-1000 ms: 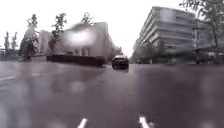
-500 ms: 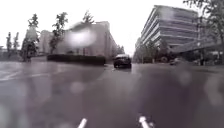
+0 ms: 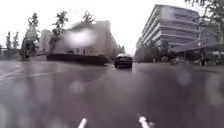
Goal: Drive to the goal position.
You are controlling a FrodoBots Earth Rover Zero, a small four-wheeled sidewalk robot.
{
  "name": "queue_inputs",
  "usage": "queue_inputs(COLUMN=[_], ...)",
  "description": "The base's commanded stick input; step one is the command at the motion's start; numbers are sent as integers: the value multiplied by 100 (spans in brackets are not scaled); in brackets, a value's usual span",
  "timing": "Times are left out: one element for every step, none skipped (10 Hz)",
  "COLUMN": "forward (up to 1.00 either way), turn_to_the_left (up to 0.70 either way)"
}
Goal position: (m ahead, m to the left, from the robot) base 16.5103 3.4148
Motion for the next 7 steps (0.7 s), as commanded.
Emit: queue_inputs(forward=[70, 70, 70, 70, 70, 70, 70], turn_to_the_left=[0, 0, 0, 0, 0, 0, 0])
